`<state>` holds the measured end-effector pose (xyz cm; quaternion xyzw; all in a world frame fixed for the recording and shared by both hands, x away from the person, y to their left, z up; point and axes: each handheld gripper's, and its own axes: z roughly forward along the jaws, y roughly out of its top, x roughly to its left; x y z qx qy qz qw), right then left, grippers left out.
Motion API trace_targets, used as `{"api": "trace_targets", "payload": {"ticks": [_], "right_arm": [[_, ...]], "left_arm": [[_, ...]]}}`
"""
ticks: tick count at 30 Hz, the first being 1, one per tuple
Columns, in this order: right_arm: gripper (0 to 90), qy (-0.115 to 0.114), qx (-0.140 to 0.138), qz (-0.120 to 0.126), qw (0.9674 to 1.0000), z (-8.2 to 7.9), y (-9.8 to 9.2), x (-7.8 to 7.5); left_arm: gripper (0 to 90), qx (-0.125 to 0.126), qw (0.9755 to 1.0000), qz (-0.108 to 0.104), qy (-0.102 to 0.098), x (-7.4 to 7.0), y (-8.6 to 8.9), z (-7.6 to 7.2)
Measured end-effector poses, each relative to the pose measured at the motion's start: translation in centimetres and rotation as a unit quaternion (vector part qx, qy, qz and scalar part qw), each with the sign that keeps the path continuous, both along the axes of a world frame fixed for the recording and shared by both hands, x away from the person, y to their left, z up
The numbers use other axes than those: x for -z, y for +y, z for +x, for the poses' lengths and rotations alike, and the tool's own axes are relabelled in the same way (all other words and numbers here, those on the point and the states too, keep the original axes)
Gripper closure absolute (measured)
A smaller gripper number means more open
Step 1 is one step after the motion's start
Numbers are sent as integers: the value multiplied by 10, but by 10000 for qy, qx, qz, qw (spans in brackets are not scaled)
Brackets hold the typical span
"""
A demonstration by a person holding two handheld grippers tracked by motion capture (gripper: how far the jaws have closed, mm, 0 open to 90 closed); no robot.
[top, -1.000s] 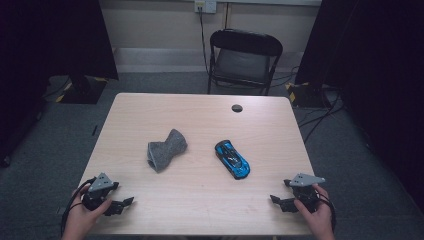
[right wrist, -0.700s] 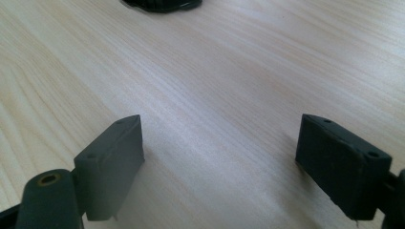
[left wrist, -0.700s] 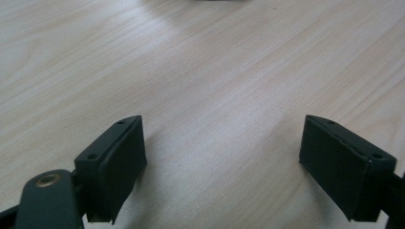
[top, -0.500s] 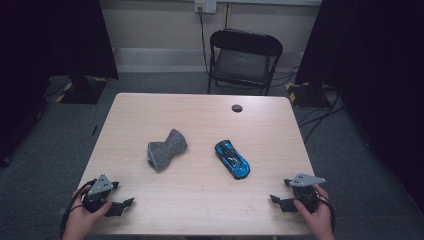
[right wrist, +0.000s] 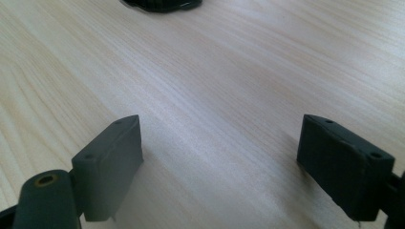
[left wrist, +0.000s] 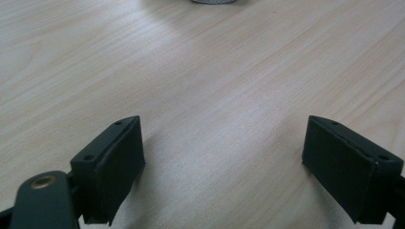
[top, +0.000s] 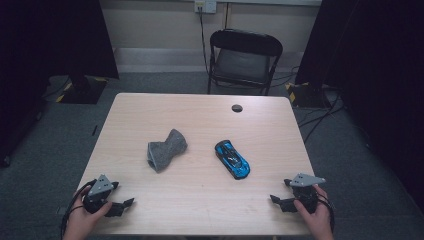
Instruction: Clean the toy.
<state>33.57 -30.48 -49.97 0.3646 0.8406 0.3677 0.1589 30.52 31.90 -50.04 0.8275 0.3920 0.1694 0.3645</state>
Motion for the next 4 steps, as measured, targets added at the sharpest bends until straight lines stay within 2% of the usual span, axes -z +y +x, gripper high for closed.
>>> {"api": "trace_targets", "payload": {"ticks": [4], "right_arm": [[147,6,-4,0,10000,0,0,0]], "left_arm": [[135,-5,10000,3,-1,0,0,0]]}}
